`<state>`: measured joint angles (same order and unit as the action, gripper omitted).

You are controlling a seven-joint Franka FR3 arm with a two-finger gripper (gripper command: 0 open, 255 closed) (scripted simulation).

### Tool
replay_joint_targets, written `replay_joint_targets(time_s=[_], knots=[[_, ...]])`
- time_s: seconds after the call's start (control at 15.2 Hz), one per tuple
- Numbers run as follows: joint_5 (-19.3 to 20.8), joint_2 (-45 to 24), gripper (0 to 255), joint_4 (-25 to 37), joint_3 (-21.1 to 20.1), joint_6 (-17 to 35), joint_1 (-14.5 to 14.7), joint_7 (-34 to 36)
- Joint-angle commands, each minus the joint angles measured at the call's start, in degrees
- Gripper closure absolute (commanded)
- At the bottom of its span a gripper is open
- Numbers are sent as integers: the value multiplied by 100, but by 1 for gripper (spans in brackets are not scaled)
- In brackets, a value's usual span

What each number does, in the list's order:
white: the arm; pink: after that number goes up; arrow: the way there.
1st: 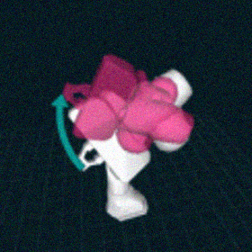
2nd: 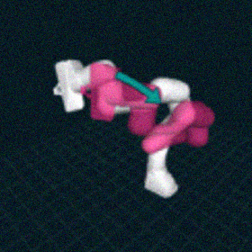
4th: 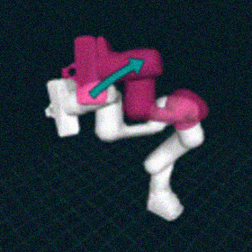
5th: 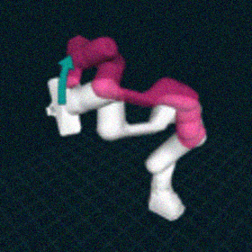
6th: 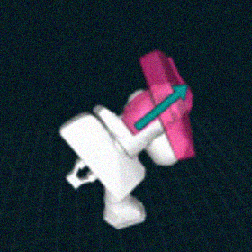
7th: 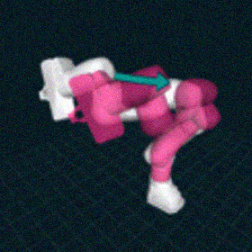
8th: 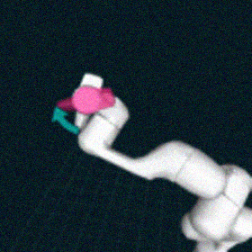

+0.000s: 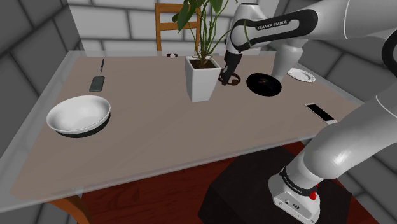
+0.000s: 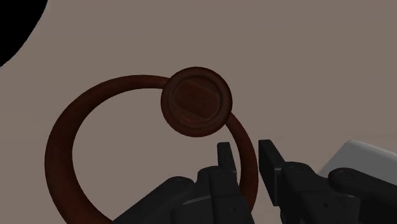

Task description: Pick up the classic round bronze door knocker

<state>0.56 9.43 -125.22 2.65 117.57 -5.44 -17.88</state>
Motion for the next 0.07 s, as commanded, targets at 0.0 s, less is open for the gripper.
replay_joint_targets(time_s=[0.0], knots=[[1, 18, 255, 29, 1, -50, -1, -2]])
